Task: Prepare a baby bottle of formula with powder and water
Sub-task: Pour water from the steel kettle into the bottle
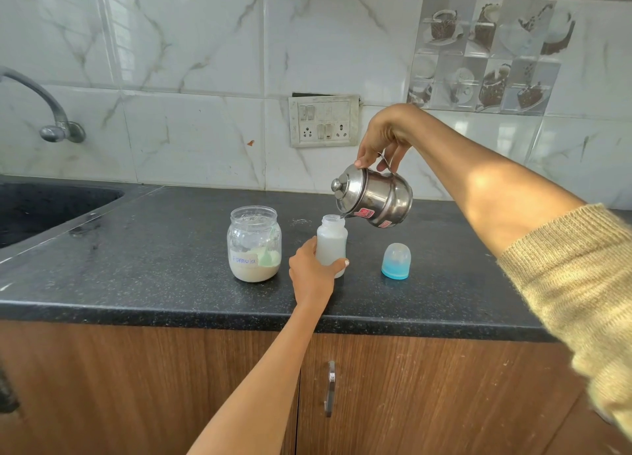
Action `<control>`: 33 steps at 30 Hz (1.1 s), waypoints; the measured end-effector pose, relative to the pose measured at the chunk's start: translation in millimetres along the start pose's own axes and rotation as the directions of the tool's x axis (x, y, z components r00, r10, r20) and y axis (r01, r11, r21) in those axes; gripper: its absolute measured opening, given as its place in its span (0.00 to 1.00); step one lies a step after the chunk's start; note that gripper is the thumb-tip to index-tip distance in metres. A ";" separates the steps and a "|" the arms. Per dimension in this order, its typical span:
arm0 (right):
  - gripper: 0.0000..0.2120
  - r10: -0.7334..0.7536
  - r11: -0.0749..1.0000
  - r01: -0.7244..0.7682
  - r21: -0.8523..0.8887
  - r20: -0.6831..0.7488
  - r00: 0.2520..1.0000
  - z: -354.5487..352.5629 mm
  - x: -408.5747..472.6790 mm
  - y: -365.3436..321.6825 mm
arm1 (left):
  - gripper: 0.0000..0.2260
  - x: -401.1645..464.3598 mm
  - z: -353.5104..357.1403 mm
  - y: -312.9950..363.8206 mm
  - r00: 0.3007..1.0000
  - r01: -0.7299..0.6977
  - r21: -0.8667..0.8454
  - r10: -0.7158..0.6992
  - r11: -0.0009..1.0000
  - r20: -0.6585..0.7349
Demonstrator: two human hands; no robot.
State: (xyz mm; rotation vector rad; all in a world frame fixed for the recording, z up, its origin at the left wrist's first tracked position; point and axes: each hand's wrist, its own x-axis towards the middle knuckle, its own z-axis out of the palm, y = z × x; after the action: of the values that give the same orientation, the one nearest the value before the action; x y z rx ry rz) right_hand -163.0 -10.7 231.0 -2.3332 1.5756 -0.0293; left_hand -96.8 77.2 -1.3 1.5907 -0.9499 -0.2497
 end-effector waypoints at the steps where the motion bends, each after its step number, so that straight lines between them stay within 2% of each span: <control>1: 0.23 0.000 1.000 0.000 0.001 -0.001 1.000 -0.1 -0.2 0.3 | 0.28 0.1 0.2 -0.2 1.000 0.001 0.000 -0.001 1.000 -0.001; 12: 0.23 0.008 0.996 -0.009 0.091 0.010 1.000 1.2 -0.4 10.0 | 0.29 -0.3 -0.6 1.3 1.000 0.005 -0.001 -0.005 1.000 -0.011; 20: 0.20 0.022 0.955 -0.033 0.296 0.042 0.999 3.2 5.5 37.8 | 0.28 -0.8 -0.7 2.6 1.000 0.017 0.000 -0.017 1.000 -0.011; 25: 0.19 0.044 0.883 -0.072 0.465 0.071 0.996 9.2 13.4 59.7 | 0.26 -1.1 -1.4 2.9 1.000 0.001 0.011 -0.001 1.000 -0.002; 30: 0.16 0.052 0.759 -0.121 0.640 0.125 0.991 17.0 21.9 80.4 | 0.25 -2.3 -0.9 3.8 1.000 -0.002 0.016 0.002 1.000 -0.007; 33: 0.10 0.039 0.661 -0.132 0.739 0.142 0.989 23.8 21.4 89.1 | 0.26 -2.4 -0.4 3.6 1.000 0.003 0.011 -0.003 1.000 -0.011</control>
State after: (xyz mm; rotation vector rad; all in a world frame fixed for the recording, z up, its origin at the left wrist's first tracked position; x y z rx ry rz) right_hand -230.1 -54.0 180.3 -1.5669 1.2676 -0.4349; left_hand -99.6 79.4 1.2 1.6021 -0.9419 -0.2383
